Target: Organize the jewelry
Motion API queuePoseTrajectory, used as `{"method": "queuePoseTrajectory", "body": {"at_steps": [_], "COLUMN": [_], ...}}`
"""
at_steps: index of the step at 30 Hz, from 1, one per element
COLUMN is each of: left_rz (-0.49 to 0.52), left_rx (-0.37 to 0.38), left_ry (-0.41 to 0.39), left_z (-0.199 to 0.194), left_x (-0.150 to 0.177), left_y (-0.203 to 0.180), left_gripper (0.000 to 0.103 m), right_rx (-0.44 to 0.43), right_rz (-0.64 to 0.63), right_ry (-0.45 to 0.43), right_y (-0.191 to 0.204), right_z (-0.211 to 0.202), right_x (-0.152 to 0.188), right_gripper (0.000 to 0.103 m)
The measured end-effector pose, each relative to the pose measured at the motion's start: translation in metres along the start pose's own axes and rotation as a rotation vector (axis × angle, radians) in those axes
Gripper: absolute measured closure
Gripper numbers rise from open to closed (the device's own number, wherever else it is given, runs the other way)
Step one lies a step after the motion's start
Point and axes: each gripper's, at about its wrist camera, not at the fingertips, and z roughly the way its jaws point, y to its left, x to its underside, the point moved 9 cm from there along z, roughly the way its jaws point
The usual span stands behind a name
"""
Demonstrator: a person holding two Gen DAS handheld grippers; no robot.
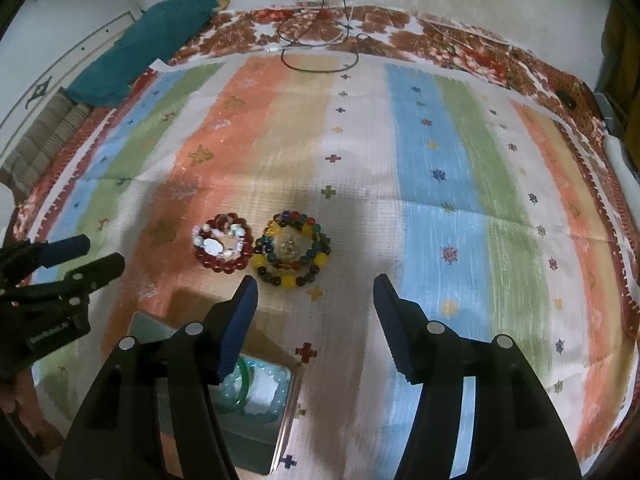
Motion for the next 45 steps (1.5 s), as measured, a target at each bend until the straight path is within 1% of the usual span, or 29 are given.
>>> {"method": "queuePoseTrajectory", "body": {"at_steps": [4, 12, 18, 24, 28, 35, 38, 40, 42, 45], "left_rz": [0.003, 0.023, -0.001, -0.003, -0.009, -0.001, -0.007, -0.018, -0.017, 0.004], "left_rx": [-0.02, -0.027, 0.006, 0.005, 0.03, 0.031, 0.038, 0.046, 0.054, 0.068], "left_ry": [0.015, 0.035, 0.051, 0.08, 0.102, 0.119, 0.136, 0.147, 0.154, 0.158], "left_z": [0.012, 0.029, 0.041, 0.058, 0.071, 0.086, 0.093, 0.097, 0.099, 0.102], "left_x": [-0.007, -0.015, -0.025, -0.027, -0.03, -0.033, -0.033, -0.033, -0.033, -0.034], "left_y": [0.002, -0.001, -0.001, 0.001, -0.001, -0.003, -0.002, -0.002, -0.005, -0.012], "left_gripper": [0.043, 0.043, 0.043, 0.043, 0.043, 0.043, 0.047, 0.053, 0.056, 0.06], "right_rx": [0.009, 0.021, 0.019, 0.024, 0.03, 0.036, 0.04, 0.04, 0.036, 0.034], "right_rz": [0.003, -0.004, -0.003, -0.002, -0.003, -0.02, -0.022, -0.024, -0.025, -0.031], "right_ry": [0.019, 0.054, 0.067, 0.087, 0.109, 0.143, 0.148, 0.15, 0.158, 0.169], "right_y": [-0.003, -0.007, -0.009, -0.009, -0.01, -0.008, -0.008, -0.008, -0.007, -0.007], "right_z": [0.012, 0.032, 0.045, 0.058, 0.069, 0.086, 0.092, 0.096, 0.101, 0.107], "right_x": [-0.005, -0.011, -0.017, -0.022, -0.023, -0.026, -0.028, -0.03, -0.031, -0.031], "right_gripper": [0.04, 0.039, 0.038, 0.038, 0.038, 0.038, 0.038, 0.039, 0.047, 0.051]}}
